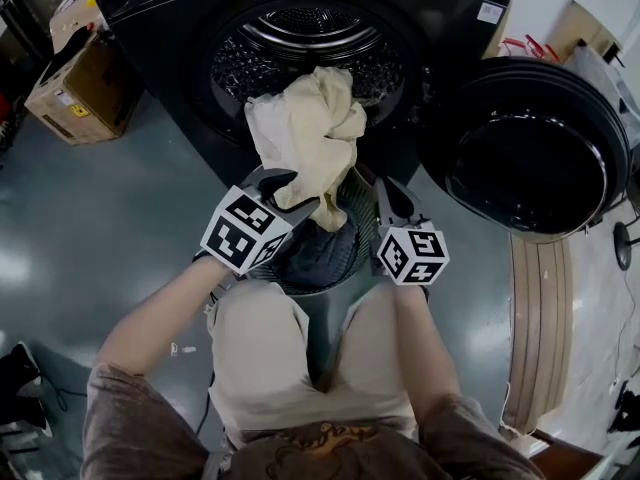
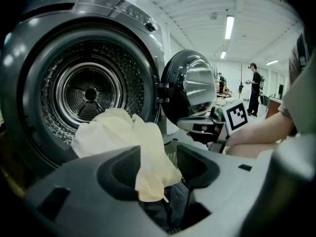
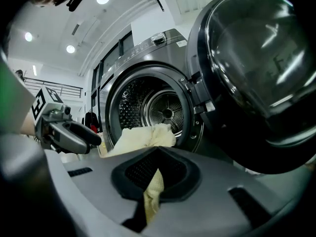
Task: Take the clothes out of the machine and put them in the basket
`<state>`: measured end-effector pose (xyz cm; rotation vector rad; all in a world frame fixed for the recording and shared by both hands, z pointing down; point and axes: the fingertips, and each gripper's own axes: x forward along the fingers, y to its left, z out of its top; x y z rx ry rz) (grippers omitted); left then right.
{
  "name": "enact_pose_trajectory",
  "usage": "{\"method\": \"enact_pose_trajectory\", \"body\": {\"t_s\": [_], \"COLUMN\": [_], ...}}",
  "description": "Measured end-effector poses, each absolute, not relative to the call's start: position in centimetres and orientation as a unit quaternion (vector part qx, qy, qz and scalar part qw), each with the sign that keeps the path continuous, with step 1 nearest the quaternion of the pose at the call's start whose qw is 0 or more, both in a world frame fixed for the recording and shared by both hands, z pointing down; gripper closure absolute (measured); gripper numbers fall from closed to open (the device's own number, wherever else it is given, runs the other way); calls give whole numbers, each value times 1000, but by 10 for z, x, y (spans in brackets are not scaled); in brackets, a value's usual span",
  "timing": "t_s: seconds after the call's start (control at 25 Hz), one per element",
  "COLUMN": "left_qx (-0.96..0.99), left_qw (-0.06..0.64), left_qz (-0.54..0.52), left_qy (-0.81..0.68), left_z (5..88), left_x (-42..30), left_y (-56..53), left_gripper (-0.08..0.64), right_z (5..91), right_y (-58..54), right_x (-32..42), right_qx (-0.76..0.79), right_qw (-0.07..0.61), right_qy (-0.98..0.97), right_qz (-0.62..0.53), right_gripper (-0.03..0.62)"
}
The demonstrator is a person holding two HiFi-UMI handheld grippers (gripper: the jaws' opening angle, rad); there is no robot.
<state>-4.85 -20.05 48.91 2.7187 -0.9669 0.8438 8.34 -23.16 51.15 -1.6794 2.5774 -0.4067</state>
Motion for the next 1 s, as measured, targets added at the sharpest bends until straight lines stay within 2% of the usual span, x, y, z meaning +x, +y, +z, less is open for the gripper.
{"method": "enact_pose_trajectory", "body": {"t_s": [0.44,0.64,0.92,1.0], "left_qx": [862,839,830,832], "left_qw": [30,57,87,96], "left_qz": [273,306,309,308], "left_qy": [-426,-446,-455,-451], "left_z": [496,525,556,558], "left_x": [-78,-74,-70,-70], "left_y": [-325,-385,-412,-413], "left_gripper": [199,112,107,135], "right_z": [495,487,484,484], "right_y": [-221,-216,-213,-214], "right_x": [81,81,89,90], "right_qx": [-544,-545,-551,-551], "right_qw": [31,33,36,35], "right_qy": [830,830,826,826], "right_qz": [-122,-115,-113,-114], "right_gripper": [595,595,595,595]}}
